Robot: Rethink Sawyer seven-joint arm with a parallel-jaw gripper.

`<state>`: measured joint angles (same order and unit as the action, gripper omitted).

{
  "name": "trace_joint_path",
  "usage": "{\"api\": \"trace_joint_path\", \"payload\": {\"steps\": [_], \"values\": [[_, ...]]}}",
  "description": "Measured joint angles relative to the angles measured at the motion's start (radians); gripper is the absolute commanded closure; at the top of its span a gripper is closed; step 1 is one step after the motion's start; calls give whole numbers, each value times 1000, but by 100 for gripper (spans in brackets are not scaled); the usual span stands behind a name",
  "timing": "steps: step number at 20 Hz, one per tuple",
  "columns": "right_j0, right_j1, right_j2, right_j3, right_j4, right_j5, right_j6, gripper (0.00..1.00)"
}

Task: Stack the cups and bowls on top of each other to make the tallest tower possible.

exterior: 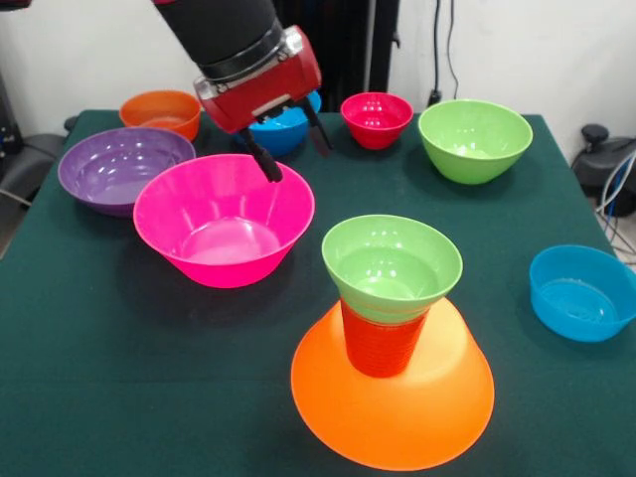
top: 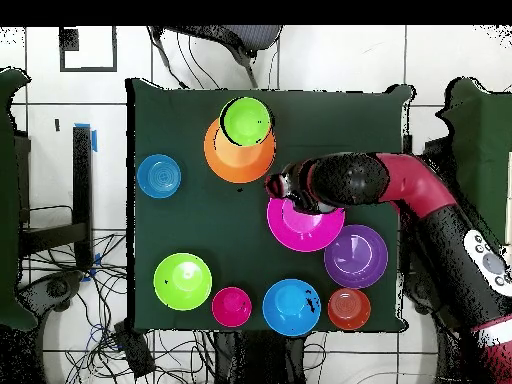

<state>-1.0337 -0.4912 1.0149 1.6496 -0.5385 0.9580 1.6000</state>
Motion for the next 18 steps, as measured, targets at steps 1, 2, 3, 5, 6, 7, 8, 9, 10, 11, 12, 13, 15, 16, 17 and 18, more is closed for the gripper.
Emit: {"api": "trace_joint_path", "payload": {"steps": [1,2,3,5,6,7,8,9,10,11,12,13,15,16,17,18], "values": [[12,-7,-4,0,-2,-9,0,0],[25,-13,-8,1,-5,-17,0,0],[50,-26,-15,1,-6,-32,0,0],[72,-37,-20,1,-6,-43,0,0],[83,-42,-23,2,-6,-47,0,0],[94,-47,-25,2,-6,-52,0,0],[105,-51,-27,2,-6,-56,0,0],[112,-56,-28,2,-6,-57,0,0],[119,-60,-30,2,-6,-59,0,0],[124,-63,-31,2,-5,-59,0,0],[139,-73,-32,3,-1,-61,0,0],[145,-79,-32,4,1,-61,0,0],[159,-93,-34,6,8,-61,0,0],[163,-98,-35,6,10,-60,0,0],[175,-108,-39,6,15,-60,0,0],[188,-118,-43,7,20,-61,0,0]]}}
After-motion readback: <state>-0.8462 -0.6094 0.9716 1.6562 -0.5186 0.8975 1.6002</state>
